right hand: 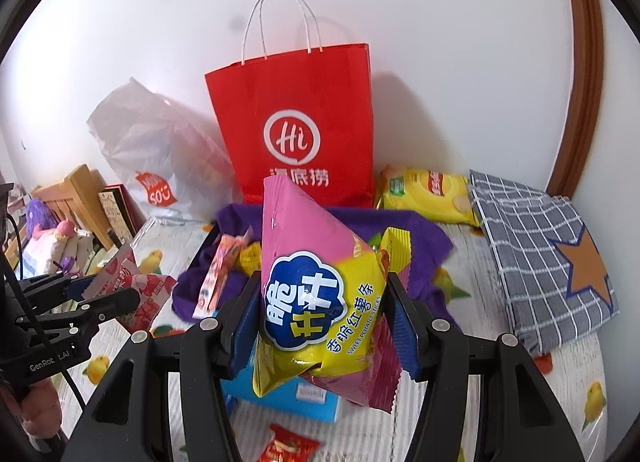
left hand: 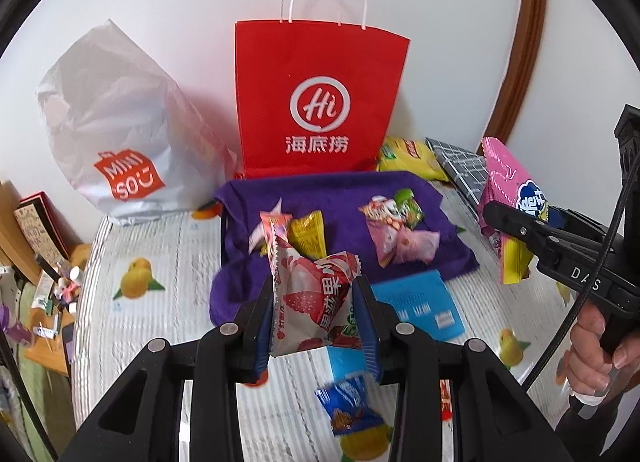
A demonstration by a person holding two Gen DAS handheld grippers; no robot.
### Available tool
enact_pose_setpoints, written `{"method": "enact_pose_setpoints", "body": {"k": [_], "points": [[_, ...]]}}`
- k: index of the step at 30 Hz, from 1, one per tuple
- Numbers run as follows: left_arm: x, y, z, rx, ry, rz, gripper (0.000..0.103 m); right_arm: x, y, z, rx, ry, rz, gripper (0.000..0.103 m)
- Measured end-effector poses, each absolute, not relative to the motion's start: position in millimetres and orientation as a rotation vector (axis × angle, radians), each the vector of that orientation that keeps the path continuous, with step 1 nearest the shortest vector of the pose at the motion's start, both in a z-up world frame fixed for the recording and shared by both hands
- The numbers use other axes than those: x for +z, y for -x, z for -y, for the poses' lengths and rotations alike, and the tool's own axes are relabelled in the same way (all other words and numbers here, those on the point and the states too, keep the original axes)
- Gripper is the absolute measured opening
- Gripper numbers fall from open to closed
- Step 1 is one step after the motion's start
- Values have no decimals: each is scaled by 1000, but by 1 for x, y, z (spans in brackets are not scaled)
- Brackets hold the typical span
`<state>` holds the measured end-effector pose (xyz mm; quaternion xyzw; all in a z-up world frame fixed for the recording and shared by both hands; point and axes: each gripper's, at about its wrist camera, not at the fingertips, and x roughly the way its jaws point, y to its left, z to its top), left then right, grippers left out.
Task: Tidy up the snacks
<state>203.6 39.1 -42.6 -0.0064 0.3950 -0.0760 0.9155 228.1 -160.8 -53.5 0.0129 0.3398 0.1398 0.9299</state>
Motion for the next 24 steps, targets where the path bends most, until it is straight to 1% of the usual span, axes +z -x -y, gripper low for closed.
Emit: {"method": "enact_pose_setpoints", "body": {"k": [7,24], "points": [[-37,-238,-41,-158,11,-815,35,-50,-263,152,294,-15,-700,57],[-46,-315,-38,-168,27,-840,35,-67,-342,151,275,-31,-744,57]]}}
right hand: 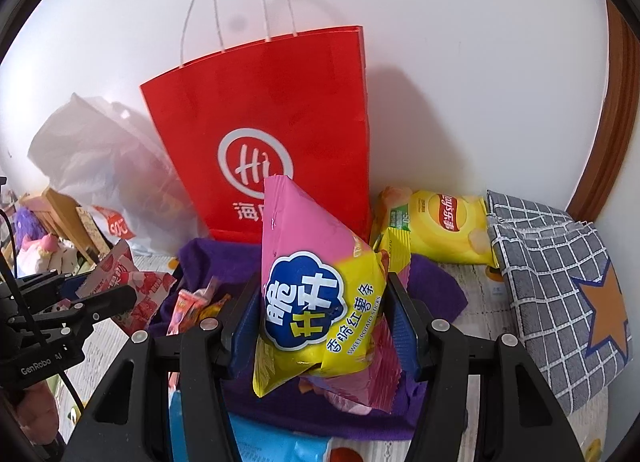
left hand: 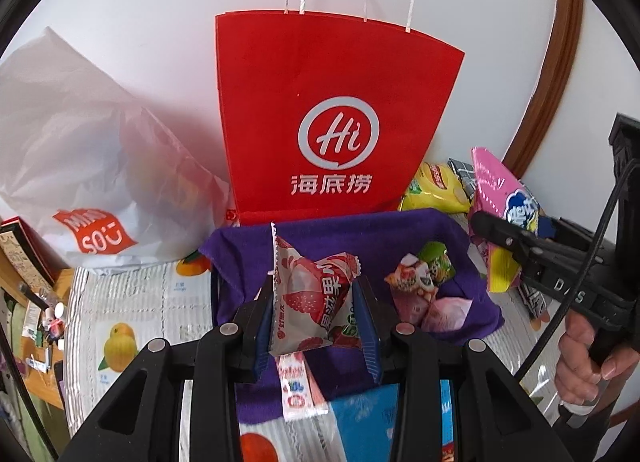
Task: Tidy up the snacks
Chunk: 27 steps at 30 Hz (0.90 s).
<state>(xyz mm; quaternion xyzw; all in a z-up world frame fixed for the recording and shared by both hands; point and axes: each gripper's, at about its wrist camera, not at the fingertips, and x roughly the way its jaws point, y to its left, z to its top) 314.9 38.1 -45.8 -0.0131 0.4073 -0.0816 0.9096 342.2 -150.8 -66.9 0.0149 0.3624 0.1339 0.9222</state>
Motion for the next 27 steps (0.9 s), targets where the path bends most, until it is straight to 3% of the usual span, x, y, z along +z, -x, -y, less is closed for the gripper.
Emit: {"method": "enact_pose_setpoints", "body": {"k": [8,27], "points": [[-64,-337,-43,-155,45,-864,35,-98,-363,156,255,-29,-823,57],[-89,-350,-51,-140,66,-917,35,-107,-373,175,247,-36,-837,57]]}}
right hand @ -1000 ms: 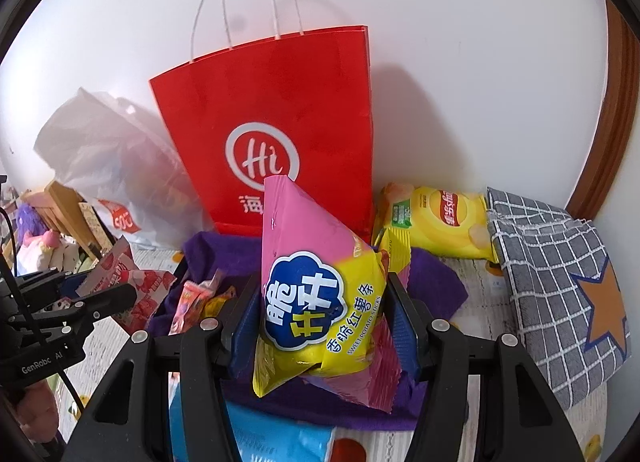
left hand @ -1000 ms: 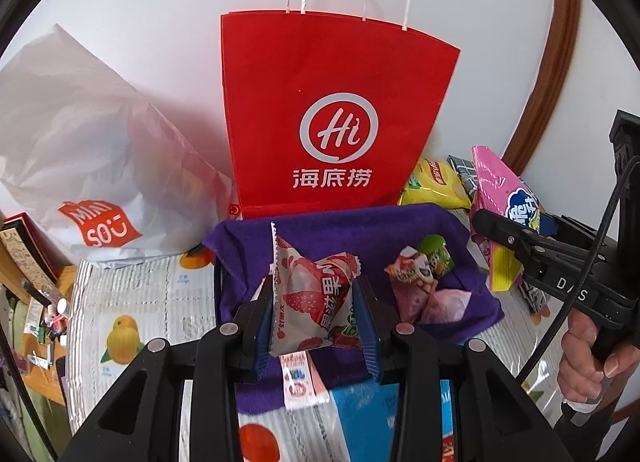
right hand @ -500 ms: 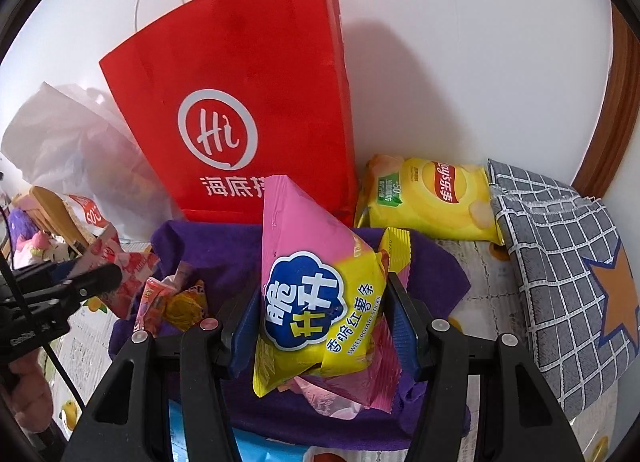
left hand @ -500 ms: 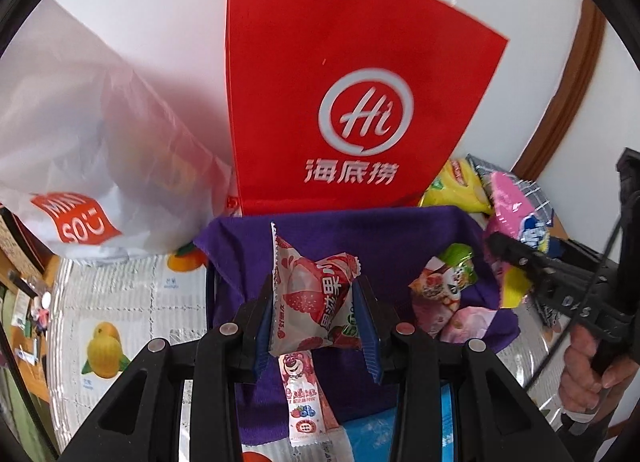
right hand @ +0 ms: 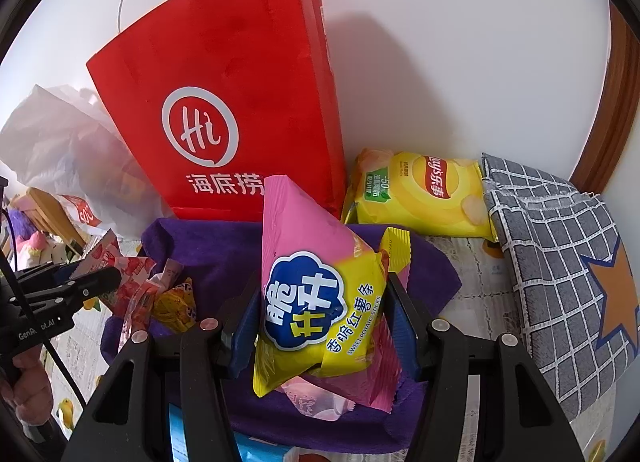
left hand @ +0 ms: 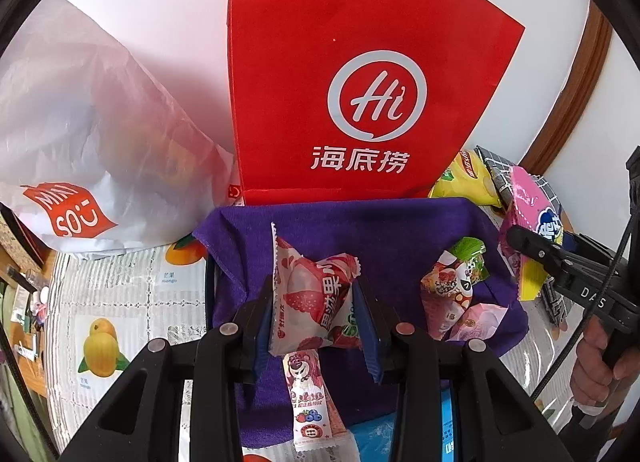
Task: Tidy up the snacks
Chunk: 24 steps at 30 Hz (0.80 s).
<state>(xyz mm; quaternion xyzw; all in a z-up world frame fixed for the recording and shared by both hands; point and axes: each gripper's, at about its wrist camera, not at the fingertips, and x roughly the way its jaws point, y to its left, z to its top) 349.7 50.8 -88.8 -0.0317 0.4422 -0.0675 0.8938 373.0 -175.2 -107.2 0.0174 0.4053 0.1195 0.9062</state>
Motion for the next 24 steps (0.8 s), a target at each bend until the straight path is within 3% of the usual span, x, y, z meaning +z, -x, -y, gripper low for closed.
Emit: {"method": "enact_pose_setpoints", "body": {"k": [24], "points": [[-102,-352,-35,-218,80,-958,35,-136,-381,159,282,46,-937,59]]}}
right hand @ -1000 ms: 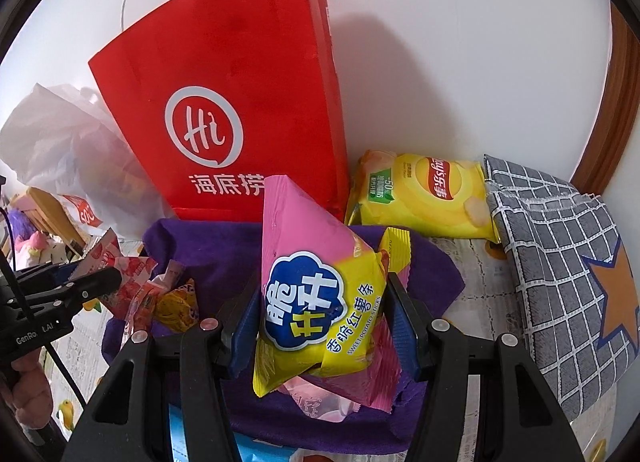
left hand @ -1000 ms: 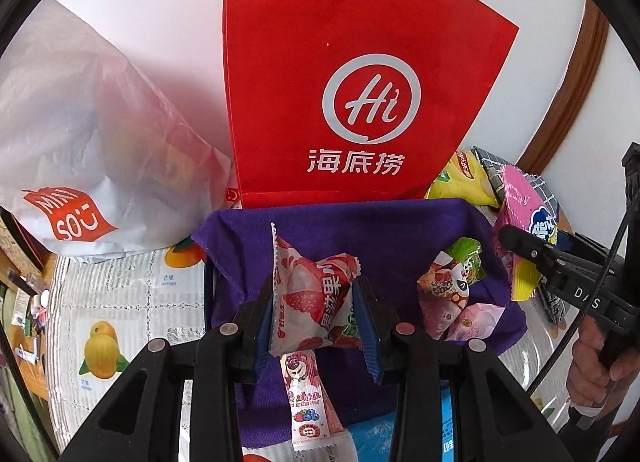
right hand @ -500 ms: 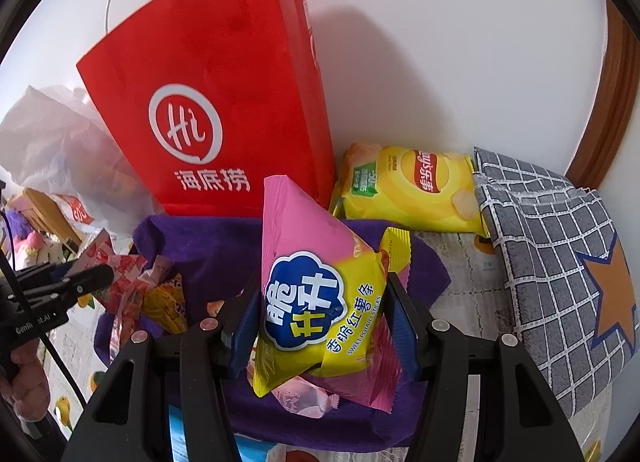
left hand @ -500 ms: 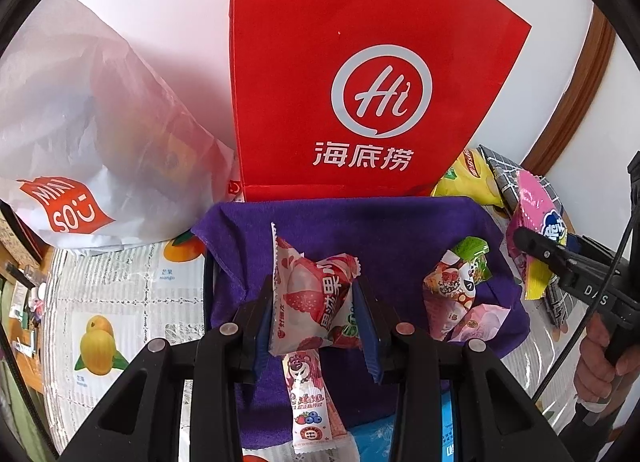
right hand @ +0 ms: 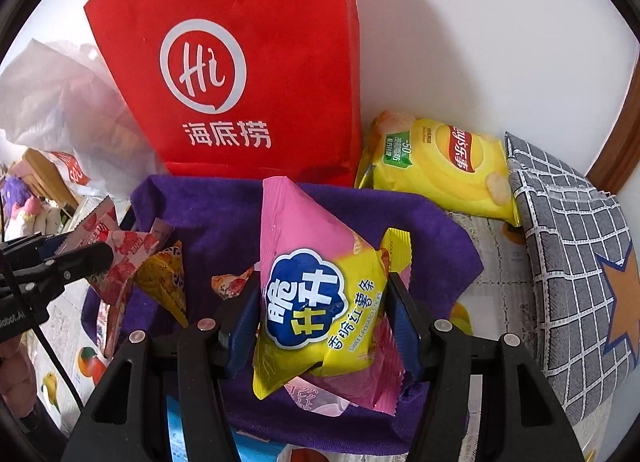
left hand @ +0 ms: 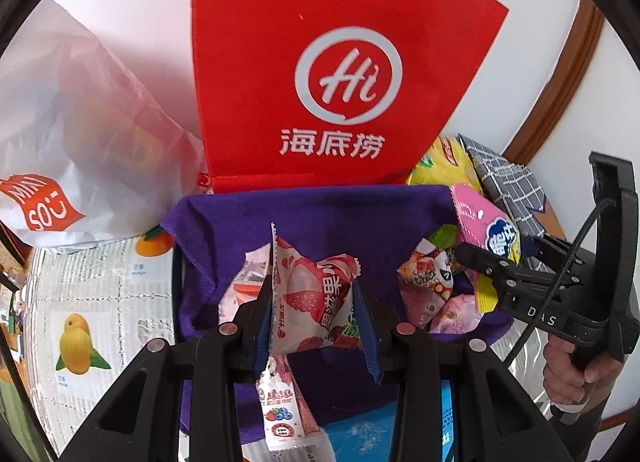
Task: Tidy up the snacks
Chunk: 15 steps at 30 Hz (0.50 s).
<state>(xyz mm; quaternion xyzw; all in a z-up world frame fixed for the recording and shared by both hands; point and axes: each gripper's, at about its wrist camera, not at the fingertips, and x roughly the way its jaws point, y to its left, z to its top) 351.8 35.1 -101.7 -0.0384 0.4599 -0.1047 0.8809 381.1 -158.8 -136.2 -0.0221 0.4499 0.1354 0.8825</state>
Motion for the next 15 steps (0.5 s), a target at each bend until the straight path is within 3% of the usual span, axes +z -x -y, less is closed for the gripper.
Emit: {"method": "enact_pose_setpoints", "body": {"k": [15], "points": [[-113,-356,-31,-235,85,-999,36,-137,-380,152,285,83,-933,64]]}}
